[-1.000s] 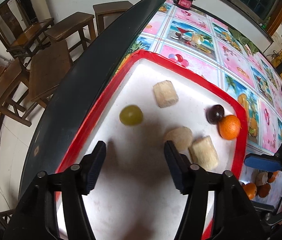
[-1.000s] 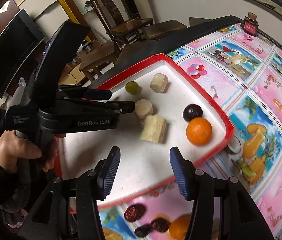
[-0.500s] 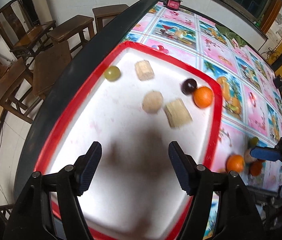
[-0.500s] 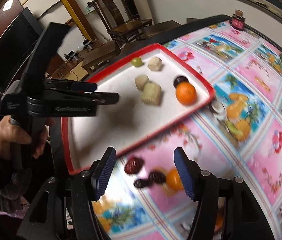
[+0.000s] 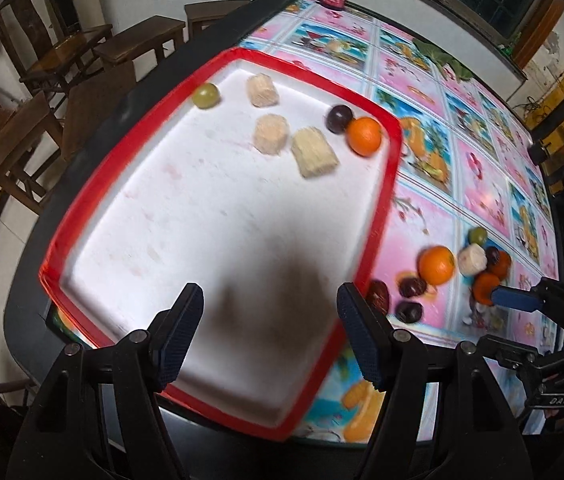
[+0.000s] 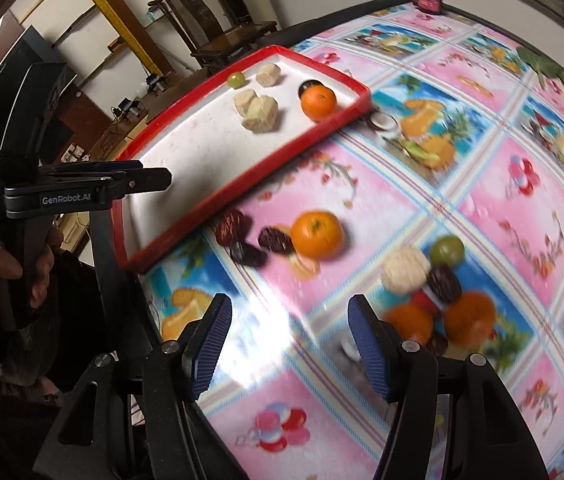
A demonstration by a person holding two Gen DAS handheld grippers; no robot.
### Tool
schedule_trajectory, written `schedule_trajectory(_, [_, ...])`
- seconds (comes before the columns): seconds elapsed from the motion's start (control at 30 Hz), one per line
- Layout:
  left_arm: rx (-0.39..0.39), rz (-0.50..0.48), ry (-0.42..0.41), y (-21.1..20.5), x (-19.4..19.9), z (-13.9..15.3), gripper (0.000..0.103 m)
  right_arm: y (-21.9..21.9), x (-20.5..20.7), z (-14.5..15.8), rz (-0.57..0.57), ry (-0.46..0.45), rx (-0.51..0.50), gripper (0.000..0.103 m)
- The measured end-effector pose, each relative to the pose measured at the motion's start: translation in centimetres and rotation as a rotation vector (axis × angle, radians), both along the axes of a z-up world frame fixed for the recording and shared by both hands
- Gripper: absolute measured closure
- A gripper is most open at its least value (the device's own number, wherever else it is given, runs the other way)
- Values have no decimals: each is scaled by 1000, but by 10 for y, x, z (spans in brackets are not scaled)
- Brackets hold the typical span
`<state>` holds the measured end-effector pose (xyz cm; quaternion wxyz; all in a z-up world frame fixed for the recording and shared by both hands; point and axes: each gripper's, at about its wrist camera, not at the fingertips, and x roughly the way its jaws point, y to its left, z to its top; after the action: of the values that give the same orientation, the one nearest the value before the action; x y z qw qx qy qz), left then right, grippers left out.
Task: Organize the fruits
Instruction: 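Move both open tools back toward the fruit pile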
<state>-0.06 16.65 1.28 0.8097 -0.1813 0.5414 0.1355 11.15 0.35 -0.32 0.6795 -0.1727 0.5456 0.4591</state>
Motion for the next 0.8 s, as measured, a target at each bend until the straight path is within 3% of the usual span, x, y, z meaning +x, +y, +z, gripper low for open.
schedule_trajectory(0.47, [-50,-192,17,-81,6,-6,35,-52,-3,-5,-94,18,-29,42])
schedule_trajectory(0.53, [-87,-196,7,-86,11,-8,37,-55,0,-4,-106,7,-30,43])
schedule_trajectory(0.73, [-98,-213,-9,-97,19,-10,44,-61,15,2,-139,-12,-15,47])
schedule_trajectory(0.8, [-110,-206,-5,-96,23,-15,52,-62,19,2,-143,-15,-17,49])
